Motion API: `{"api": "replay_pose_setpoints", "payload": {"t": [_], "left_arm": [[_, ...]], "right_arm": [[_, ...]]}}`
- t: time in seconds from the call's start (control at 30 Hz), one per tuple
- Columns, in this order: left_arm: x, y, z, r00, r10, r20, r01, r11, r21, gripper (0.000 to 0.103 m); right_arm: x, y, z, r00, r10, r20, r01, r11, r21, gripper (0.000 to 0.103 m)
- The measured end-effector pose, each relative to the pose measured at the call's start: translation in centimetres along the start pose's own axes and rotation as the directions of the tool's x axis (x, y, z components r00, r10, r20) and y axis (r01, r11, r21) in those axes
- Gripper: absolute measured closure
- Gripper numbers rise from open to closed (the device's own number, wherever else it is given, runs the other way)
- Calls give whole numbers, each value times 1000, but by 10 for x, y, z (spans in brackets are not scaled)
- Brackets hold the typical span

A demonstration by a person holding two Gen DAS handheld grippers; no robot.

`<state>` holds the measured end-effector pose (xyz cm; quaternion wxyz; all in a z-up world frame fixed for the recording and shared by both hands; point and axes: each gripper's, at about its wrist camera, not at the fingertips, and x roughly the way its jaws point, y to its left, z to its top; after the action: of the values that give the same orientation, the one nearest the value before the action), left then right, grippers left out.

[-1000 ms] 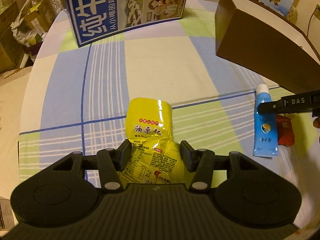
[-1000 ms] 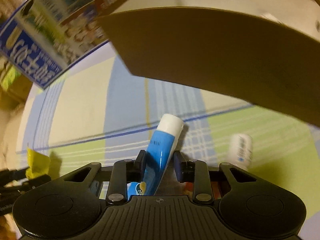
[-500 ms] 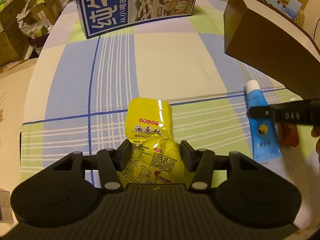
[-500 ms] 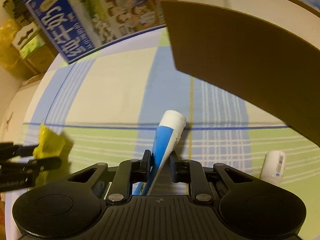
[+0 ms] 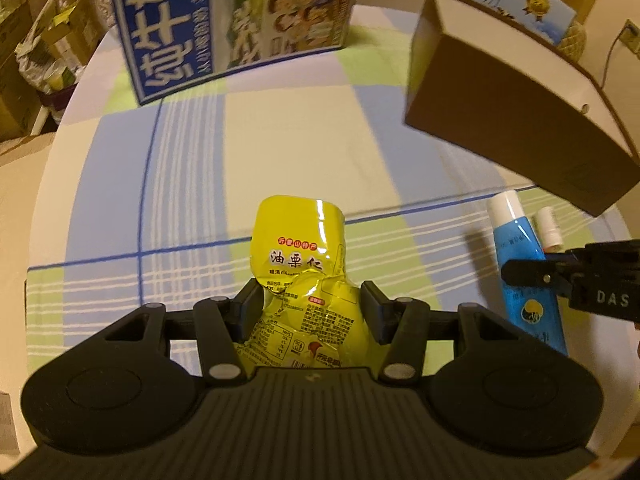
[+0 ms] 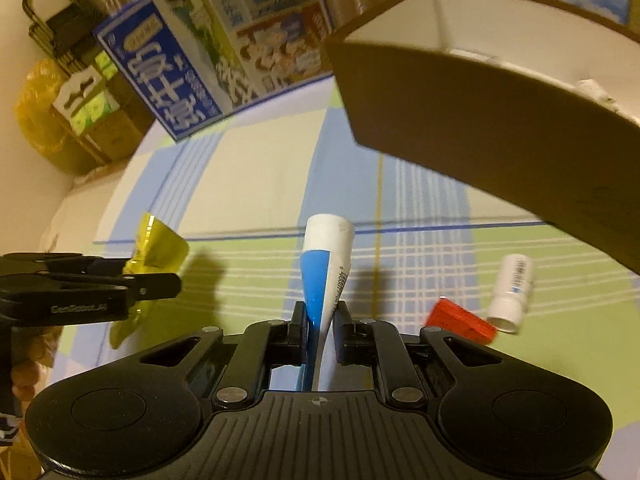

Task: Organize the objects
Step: 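Lift both held items and carry them over the brown box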

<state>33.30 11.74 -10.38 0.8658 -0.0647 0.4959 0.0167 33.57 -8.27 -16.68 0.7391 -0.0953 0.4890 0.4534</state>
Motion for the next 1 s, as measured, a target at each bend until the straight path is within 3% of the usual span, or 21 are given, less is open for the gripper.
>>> {"api": "replay_pose_setpoints", "payload": {"t": [0.43,0.73,1.0], "left_arm": [[-19,-77,38,993,-103,58,96,988,118,55],[-27,-148,92,979,-169,115,140,965,221,55],[-16,-203,151,972,-206,113,173,953,248,55]], "right_arm": [[-87,-42,12,990,-42,137,36,998,50,94],[-144,-94,50,965,-103,241,95,994,45,94],[-161,-135,97,953,-124,277,124,992,16,94]]}}
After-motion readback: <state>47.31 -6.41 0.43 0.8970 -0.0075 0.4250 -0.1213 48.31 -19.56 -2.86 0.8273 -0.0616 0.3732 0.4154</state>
